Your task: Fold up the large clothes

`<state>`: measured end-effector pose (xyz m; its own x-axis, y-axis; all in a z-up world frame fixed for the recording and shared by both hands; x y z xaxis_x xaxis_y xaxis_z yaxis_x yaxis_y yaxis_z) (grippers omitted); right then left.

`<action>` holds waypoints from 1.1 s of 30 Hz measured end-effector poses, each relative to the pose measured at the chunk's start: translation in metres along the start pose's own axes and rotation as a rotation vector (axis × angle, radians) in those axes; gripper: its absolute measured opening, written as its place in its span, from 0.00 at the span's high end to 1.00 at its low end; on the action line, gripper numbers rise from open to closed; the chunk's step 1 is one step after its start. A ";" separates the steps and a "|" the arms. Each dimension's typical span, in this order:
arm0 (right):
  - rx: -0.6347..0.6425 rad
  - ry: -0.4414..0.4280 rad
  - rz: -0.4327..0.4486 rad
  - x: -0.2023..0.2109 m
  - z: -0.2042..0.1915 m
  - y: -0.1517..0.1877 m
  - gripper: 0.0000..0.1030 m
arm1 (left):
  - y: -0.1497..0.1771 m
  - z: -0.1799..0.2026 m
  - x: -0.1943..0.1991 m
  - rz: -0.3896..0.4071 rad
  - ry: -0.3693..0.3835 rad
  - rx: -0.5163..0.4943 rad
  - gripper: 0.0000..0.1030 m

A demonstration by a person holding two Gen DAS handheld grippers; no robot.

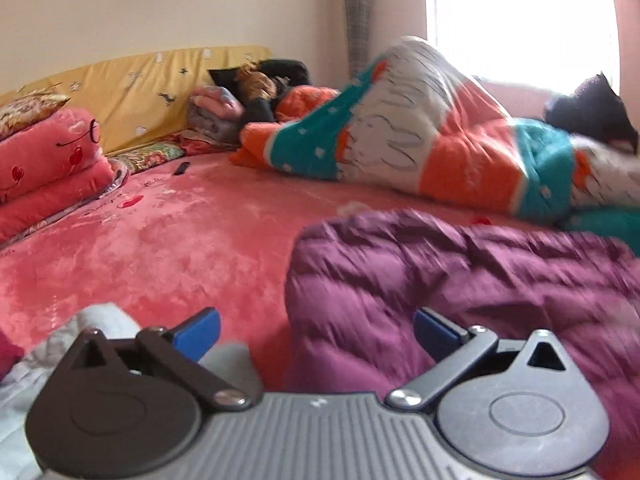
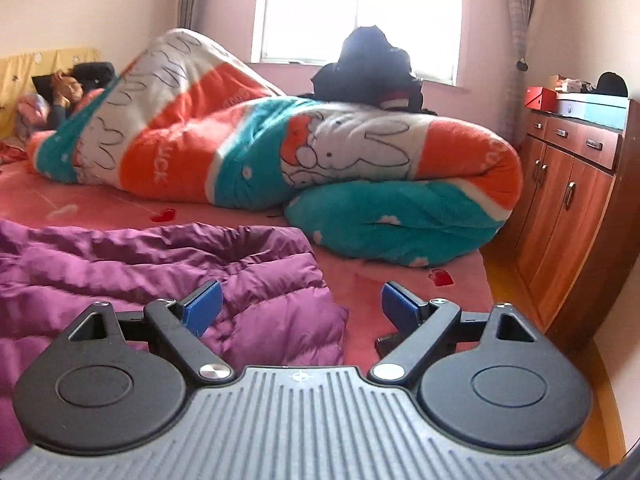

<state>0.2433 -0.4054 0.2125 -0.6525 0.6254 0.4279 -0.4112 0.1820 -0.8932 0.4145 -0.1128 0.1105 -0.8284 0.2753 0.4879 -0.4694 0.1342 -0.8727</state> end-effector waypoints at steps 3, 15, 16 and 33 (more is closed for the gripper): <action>-0.036 -0.035 -0.056 0.032 0.003 0.015 0.00 | 0.020 0.018 0.028 -0.033 0.007 -0.024 0.01; -0.017 -0.056 -0.282 0.168 0.005 0.094 0.00 | 0.098 0.069 0.139 -0.241 0.092 0.030 0.01; -0.018 -0.051 -0.296 0.176 0.008 0.097 0.00 | 0.100 0.070 0.145 -0.249 0.096 0.039 0.01; -0.052 -0.046 -0.278 0.250 0.024 0.066 0.00 | 0.050 0.080 0.203 -0.199 0.113 0.063 0.01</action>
<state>0.0384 -0.2552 0.2637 -0.5482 0.5107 0.6622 -0.5458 0.3815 -0.7461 0.1982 -0.1268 0.1675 -0.6798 0.3543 0.6422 -0.6411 0.1382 -0.7549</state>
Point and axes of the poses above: each gripper's, at about its wrist camera, not at the fingertips, and x roughly against the way its jaws point, z to its right, y to its underside, the point moved 7 cm from there along -x, roughly the way its jaws point, and after that the axes turned 8 degrees about y, right-handed, at the moved point
